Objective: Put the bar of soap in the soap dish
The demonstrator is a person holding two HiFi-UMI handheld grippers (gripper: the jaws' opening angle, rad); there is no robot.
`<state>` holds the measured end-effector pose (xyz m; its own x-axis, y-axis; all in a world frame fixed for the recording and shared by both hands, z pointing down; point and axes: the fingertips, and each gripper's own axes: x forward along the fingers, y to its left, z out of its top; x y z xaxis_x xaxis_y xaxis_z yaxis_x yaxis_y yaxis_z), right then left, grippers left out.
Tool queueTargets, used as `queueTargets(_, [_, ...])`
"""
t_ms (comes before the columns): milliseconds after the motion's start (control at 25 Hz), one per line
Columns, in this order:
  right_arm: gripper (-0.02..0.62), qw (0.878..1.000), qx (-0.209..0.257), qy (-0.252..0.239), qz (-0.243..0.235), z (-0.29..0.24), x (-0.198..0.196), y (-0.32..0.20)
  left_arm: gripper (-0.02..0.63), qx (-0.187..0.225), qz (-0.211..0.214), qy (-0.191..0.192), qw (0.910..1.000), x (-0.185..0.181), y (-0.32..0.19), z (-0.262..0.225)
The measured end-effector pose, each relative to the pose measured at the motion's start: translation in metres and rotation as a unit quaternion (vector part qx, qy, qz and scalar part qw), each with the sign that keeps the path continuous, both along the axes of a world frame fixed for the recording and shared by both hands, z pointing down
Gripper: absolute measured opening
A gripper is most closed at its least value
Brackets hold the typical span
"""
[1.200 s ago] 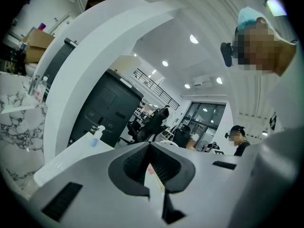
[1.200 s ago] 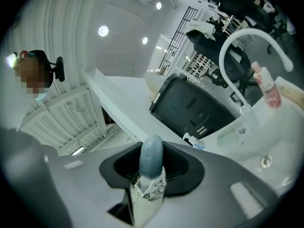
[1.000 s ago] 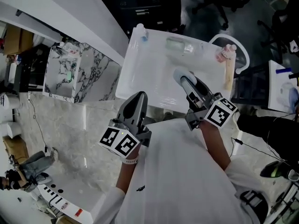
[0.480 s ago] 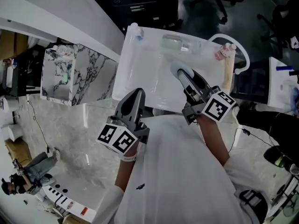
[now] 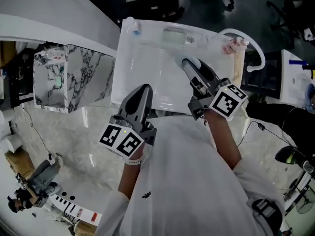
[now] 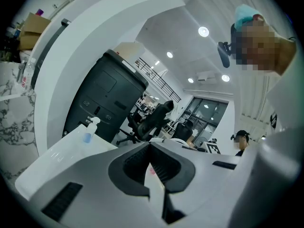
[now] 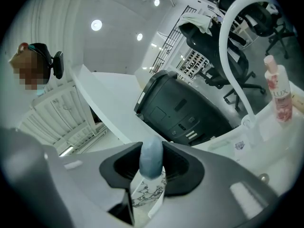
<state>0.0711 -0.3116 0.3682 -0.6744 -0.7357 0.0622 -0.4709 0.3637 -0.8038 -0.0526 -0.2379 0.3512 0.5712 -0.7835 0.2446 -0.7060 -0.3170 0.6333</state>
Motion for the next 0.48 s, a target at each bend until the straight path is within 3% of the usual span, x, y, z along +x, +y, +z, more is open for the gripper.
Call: queueTargets(480, [0.137, 0.997, -0.012, 0.078, 0.002, 0.048, -0.007, -0.06, 0.009, -0.025, 0.021, 0.001, 0.9995, 0.007, -0.034, 0.021])
